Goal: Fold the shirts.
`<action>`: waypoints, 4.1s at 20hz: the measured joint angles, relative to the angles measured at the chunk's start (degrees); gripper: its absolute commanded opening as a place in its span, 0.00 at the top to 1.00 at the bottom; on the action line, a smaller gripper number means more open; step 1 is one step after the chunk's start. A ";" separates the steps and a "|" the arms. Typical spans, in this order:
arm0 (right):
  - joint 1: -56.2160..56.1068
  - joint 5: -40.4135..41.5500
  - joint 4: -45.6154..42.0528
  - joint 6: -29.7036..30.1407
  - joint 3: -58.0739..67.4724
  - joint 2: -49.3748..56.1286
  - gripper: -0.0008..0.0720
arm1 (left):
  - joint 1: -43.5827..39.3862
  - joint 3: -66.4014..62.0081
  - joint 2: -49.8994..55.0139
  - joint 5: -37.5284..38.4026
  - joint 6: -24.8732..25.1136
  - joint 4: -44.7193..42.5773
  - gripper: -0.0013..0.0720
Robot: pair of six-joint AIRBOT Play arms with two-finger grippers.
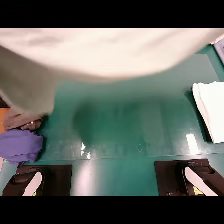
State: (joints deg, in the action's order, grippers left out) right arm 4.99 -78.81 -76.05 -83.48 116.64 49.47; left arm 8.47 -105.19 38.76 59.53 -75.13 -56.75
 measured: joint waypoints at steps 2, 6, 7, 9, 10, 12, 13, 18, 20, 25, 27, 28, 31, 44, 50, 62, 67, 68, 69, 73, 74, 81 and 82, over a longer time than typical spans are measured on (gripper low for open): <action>-0.02 -1.25 -1.55 -0.83 -0.39 0.11 0.97 | 0.00 -0.09 0.55 0.39 -1.27 -1.97 0.95; -0.02 -3.61 -2.95 -1.73 -2.99 4.35 0.97 | -1.01 6.56 6.49 4.87 -3.17 -4.63 0.94; 0.00 -4.33 -3.08 -1.88 -3.76 6.58 0.97 | -1.97 9.60 8.70 5.90 -3.45 -4.68 0.94; -0.02 -5.81 -3.32 -1.97 -6.08 11.54 0.97 | -4.76 16.92 14.08 7.30 -3.37 -4.96 0.94; 0.00 -6.38 -3.43 -2.01 -7.67 14.05 0.97 | -6.43 20.72 17.20 7.21 -2.51 -4.92 0.94; -0.02 -6.88 -3.50 -2.08 -11.80 19.89 0.97 | -9.27 26.62 24.09 5.62 -0.11 -4.87 0.94; 0.00 -6.82 -3.52 -2.08 -13.88 22.93 0.97 | -10.12 28.44 27.93 3.89 0.85 -4.83 0.94; 0.02 -3.43 -2.60 -2.08 -17.97 35.60 0.38 | -10.23 29.88 41.64 -4.22 1.99 -4.85 0.35; 0.42 -2.97 -0.55 -2.03 -15.89 39.28 0.38 | -8.68 28.09 43.80 -4.96 1.29 -4.70 0.18; 2.97 -4.44 5.77 -0.33 -14.05 40.24 0.39 | -1.57 26.10 43.98 5.20 -1.42 -5.03 0.18; 4.31 -4.44 6.97 0.26 -18.01 37.09 0.39 | 0.52 30.49 41.90 7.58 -1.81 -5.92 0.18; 4.85 -4.37 7.34 0.59 -20.83 35.17 0.39 | 1.05 33.40 40.74 8.09 -1.95 -6.23 0.18; 5.79 -3.28 8.11 1.57 -29.42 29.22 0.39 | 1.11 43.65 38.01 7.96 -1.66 -6.16 0.18; 8.85 -1.05 10.51 2.97 -44.98 15.87 0.39 | -8.85 57.20 35.28 -0.81 0.02 -0.37 0.94; 20.59 -8.50 5.57 3.69 -56.63 14.93 0.36 | -8.85 55.08 27.89 -0.42 0.09 -1.14 0.94; 29.55 -0.37 13.66 8.59 -86.12 14.69 0.37 | -8.85 54.66 24.72 -0.46 0.13 -1.40 0.94; 22.03 4.61 14.75 9.31 -86.42 14.78 0.97 | -8.83 54.47 24.68 -0.33 0.07 -1.25 0.94; 20.22 5.38 14.73 9.40 -85.48 14.84 0.97 | -8.83 54.05 24.61 -0.02 0.07 -1.29 0.94; 18.29 6.23 14.27 9.49 -83.93 14.78 0.97 | -8.83 53.35 24.33 0.46 0.04 -1.40 0.94; 11.87 4.07 14.91 9.42 -72.67 10.54 0.97 | -8.83 45.70 19.37 2.05 -1.22 -3.23 0.94; 10.84 3.87 15.08 9.31 -68.61 8.68 0.97 | -8.79 42.32 17.16 2.16 -1.73 -4.26 0.94; 12.07 5.77 15.41 7.98 -32.04 -4.59 0.97 | -8.76 12.24 3.58 2.69 -5.73 -9.33 0.94; 13.25 5.79 15.39 7.52 -27.65 -5.68 0.97 | -8.76 8.17 2.62 2.64 -6.40 -9.51 0.94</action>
State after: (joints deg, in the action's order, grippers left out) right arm 18.24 -73.01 -60.66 -75.96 88.99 43.79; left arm -0.30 -97.01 41.39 62.17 -81.54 -66.26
